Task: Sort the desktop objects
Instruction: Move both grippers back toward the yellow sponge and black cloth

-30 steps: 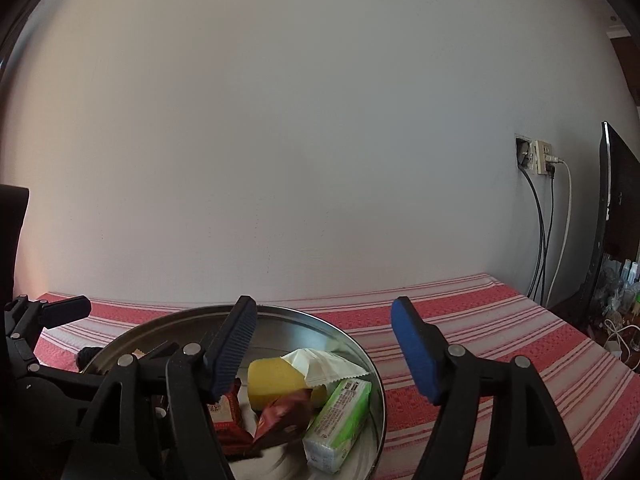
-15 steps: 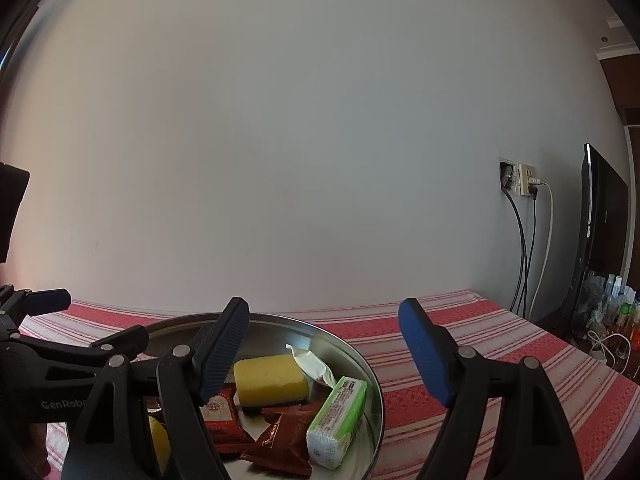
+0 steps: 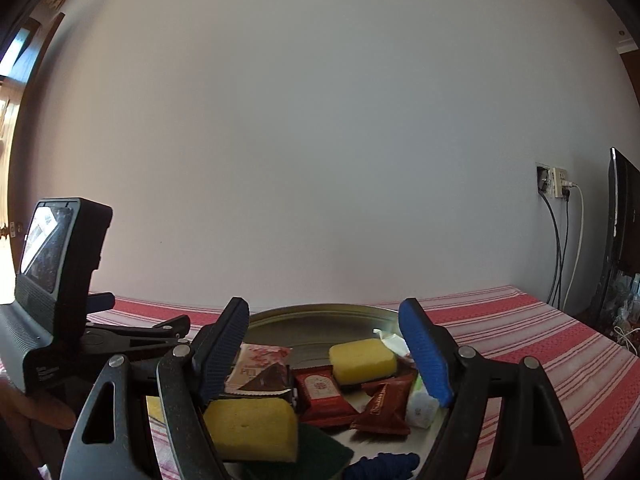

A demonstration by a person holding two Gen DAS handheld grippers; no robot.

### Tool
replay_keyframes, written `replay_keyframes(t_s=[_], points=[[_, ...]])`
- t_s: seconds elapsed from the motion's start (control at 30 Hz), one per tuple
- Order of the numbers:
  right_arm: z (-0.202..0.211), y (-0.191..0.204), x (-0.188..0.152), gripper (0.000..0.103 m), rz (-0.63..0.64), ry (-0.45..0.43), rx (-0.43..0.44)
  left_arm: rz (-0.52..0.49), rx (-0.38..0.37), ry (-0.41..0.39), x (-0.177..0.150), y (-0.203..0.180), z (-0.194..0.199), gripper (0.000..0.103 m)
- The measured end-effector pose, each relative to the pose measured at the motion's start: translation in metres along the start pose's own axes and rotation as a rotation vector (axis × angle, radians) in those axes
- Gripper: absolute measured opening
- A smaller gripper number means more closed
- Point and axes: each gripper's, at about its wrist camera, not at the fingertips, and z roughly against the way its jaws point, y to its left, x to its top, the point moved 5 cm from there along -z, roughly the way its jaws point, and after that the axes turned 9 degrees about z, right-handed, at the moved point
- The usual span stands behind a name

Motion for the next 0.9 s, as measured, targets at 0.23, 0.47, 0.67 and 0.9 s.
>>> replay_keyframes(t_s=[0.23,0.47,0.67,0.9], points=[[0.012,0.055,0.005,0.079,0.063,-0.004,0.112,0.044,0.109,0.021,0.002,0.061,-0.019,0.102],[0.01,0.111,0.0,0.079,0.117,0.077,0.255,0.098,0.231,0.099,-0.002,0.122,-0.046,0.102],[-0.012,0.149,-0.01,0.079,0.14,0.222,0.375,0.18,0.281,0.128,-0.002,0.153,-0.046,0.102],[-0.036,0.161,-0.039,0.079,0.093,0.445,0.326,0.208,0.294,0.121,0.001,0.166,-0.041,0.102]])
